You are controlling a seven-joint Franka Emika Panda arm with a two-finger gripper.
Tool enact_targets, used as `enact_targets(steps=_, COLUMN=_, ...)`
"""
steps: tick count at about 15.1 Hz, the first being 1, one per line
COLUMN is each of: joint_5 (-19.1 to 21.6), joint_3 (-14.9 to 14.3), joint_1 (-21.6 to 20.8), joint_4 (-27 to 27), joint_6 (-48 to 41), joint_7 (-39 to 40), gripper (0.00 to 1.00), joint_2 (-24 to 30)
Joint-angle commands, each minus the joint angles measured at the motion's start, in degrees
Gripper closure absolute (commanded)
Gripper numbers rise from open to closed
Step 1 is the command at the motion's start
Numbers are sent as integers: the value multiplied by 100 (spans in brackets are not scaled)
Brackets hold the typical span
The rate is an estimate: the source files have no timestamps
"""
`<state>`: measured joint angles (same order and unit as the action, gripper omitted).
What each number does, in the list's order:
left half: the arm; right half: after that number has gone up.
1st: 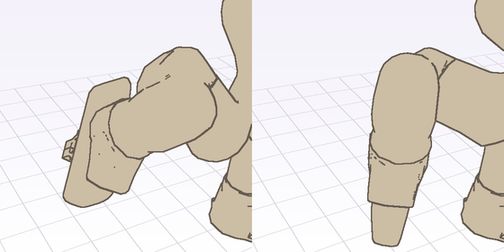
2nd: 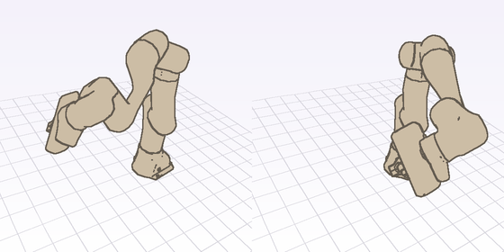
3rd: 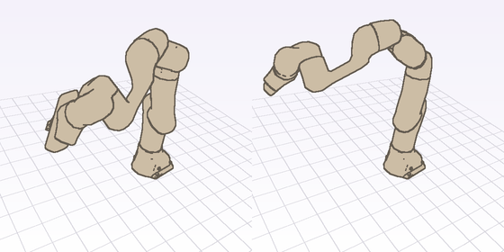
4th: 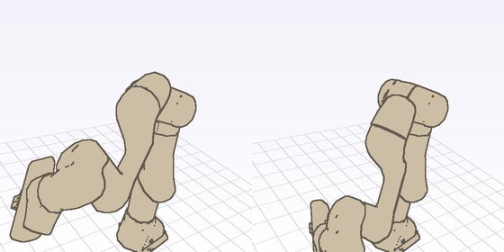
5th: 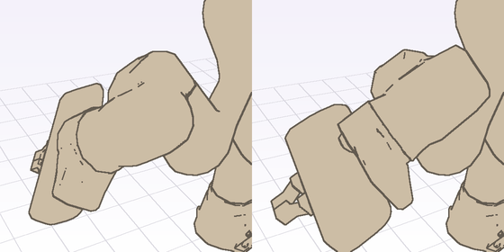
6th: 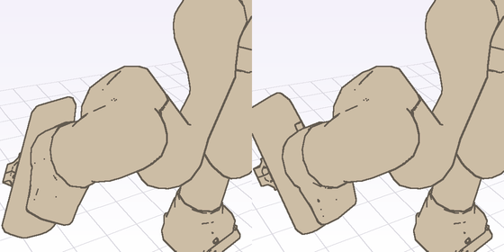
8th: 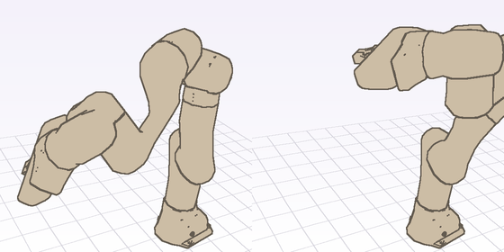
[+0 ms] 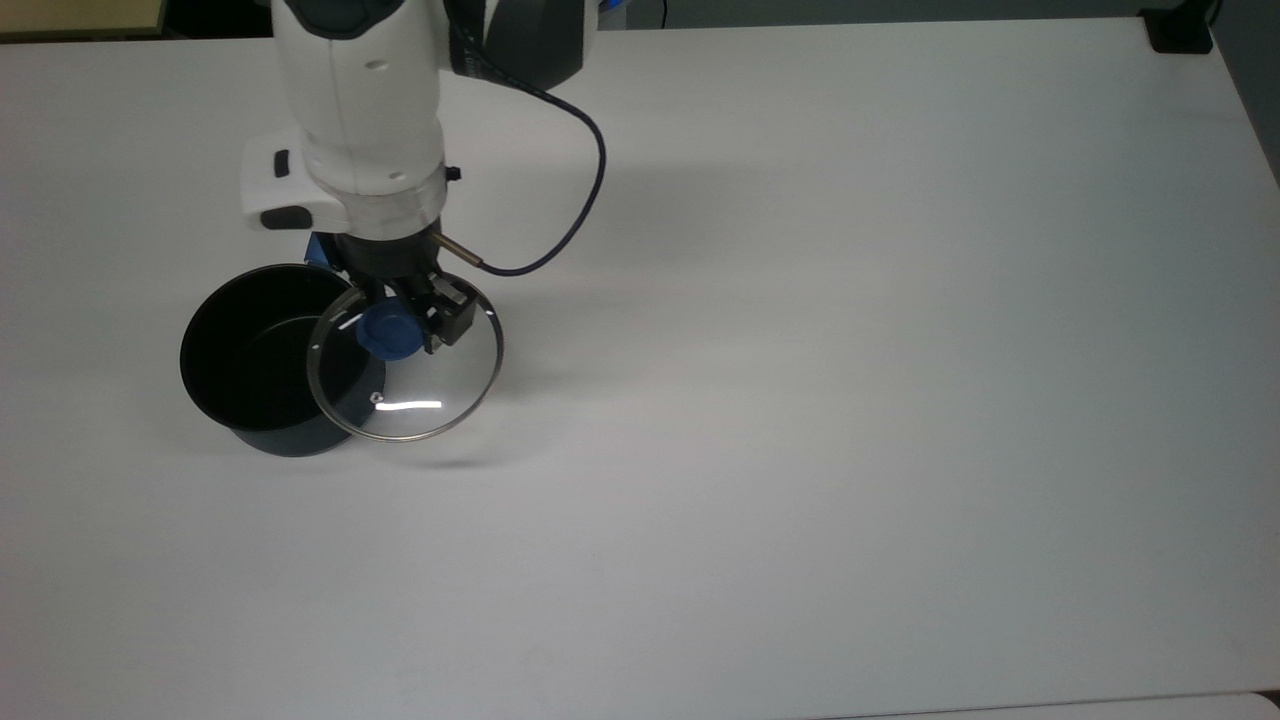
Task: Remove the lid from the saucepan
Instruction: 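Carry the lid away from the saucepan and lower it to the table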
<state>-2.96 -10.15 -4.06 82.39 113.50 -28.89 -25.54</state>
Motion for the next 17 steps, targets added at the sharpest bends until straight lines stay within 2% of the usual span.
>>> enact_targets(steps=1, joint_5=-135, joint_3=-31, joint_1=-305, joint_4=66, joint_6=-197, joint_7=-336, gripper=41, joint_2=173)
enact_targets(steps=9, joint_5=-196, joint_3=-22, joint_1=-806, joint_4=260, joint_6=-127, joint_7=-592, gripper=41, joint_2=50)
enact_targets(steps=17, joint_5=-179, joint_3=-22, joint_1=-991, joint_4=523, joint_6=-127, joint_7=-627, gripper=41, joint_2=49)
